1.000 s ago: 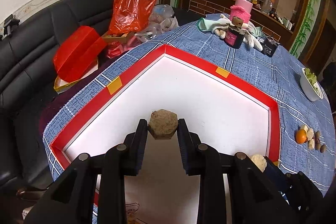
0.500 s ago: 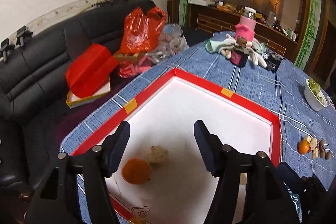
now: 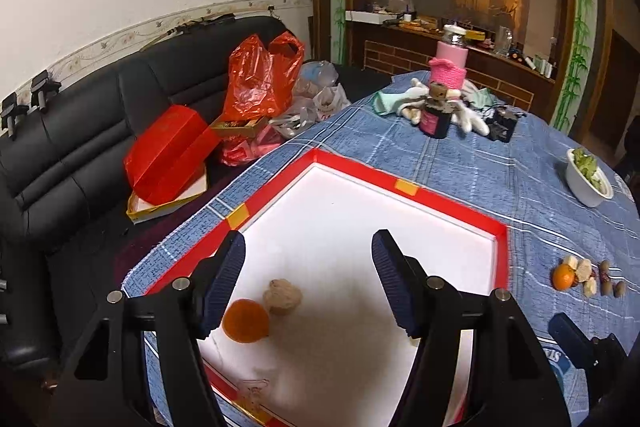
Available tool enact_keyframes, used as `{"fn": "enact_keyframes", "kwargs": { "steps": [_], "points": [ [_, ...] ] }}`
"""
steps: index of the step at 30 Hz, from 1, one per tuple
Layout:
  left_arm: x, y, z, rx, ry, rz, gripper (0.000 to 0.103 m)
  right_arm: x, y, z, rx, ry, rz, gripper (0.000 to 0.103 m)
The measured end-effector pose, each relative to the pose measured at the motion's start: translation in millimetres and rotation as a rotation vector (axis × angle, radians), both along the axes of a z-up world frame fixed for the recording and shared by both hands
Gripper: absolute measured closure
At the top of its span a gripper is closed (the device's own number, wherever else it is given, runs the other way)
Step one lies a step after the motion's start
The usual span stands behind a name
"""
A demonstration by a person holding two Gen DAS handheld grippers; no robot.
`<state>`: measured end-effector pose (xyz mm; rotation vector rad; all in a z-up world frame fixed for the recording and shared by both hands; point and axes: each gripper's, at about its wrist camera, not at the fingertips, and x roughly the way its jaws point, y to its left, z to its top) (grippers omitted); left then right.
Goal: Organize fruits
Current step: 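Return both tools to the table and grasp a brown kiwi with the right tool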
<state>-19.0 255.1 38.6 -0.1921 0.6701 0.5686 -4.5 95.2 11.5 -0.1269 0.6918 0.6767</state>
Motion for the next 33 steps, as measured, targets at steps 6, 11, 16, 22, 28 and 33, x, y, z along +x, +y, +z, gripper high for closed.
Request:
{"fn": "enact_keyframes", "kwargs": {
  "steps": [6,11,16,22,28,33],
  "points": [
    [1.6,-36.1,3.7,-0.030,-0.046,-0.098,0.034,-3.5,-64.6,-2.1,-0.014,-0.002,-0.090,0.041],
    [9.5,-92.7,1.5,-0.001,-0.047,-0.264,0.031,11.5,-148.5,-10.0,-0.018,0.020,-0.272,0.041],
    [15.2,-147.4,-7.0,0.021,-0.024,-0.434,0.030,44.5,-230.6,-25.6,-0.011,0.083,-0.467,0.040],
    [28.8,-180.8,-21.9,0.020,0.048,-0.533,0.030,100.0,-275.8,-42.8,-0.033,0.145,-0.574,0.044],
    [46.9,-188.4,-28.0,0.012,0.071,-0.530,0.030,144.9,-280.9,-60.4,-0.079,0.213,-0.604,0.061],
    [69.8,-195.9,-36.8,-0.005,0.093,-0.534,0.030,157.5,-279.7,-69.0,-0.077,0.241,-0.587,0.078]
  ]
}}
